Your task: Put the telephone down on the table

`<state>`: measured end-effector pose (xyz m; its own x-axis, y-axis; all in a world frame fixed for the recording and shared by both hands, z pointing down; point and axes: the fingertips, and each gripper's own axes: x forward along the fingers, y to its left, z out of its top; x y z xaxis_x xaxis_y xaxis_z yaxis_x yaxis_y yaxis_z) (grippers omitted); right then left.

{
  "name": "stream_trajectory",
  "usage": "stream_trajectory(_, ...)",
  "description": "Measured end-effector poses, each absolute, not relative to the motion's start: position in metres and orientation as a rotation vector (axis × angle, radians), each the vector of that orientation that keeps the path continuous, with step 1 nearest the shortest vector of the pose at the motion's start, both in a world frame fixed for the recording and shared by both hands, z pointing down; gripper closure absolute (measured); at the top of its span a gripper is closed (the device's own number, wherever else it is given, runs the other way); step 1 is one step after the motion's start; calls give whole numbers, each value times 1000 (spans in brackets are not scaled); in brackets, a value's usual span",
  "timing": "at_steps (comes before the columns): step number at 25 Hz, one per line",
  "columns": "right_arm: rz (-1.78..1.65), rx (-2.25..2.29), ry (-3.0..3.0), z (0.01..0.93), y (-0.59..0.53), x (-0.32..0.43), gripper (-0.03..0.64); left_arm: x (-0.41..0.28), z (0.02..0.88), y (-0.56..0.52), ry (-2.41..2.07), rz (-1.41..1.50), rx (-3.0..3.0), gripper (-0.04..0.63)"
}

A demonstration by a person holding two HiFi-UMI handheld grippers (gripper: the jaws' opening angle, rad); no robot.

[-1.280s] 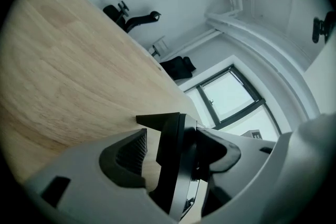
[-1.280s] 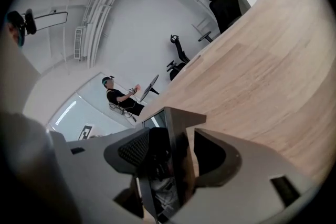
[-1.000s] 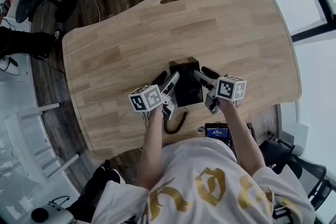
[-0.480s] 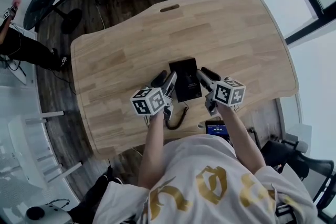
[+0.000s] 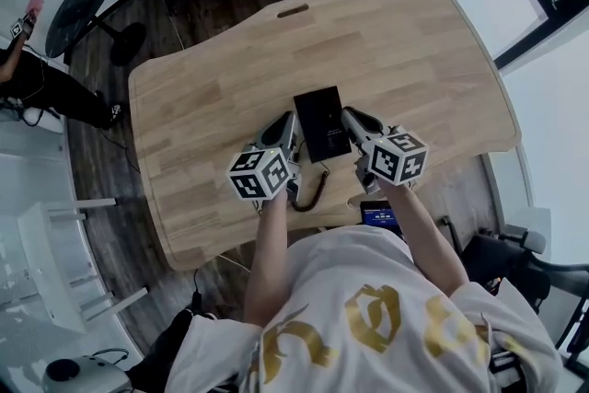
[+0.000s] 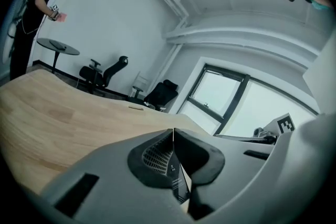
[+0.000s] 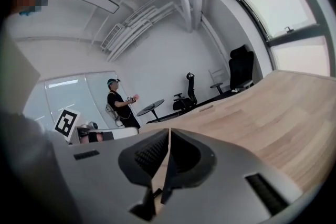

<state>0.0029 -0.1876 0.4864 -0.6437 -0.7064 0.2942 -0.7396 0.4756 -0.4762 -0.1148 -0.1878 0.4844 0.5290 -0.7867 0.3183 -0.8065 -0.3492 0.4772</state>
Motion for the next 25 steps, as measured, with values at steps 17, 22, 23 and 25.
stream_trajectory(17, 770, 1315, -2621, 470, -167, 21, 604, -97, 461, -174, -1285, 32, 2263, 583)
stream_trajectory(22, 777, 1309, -2625, 470, -169, 20, 604, -106, 462, -174, -1296, 10, 2247, 583)
stream_trajectory(23, 781, 1307, -2625, 470, -169, 20, 604, -108, 463, -173, -1298, 11, 2242, 583)
stream_trajectory(25, 784, 1308, -2624, 470, -168, 22, 604, -107, 464, -172, -1295, 16, 2242, 583)
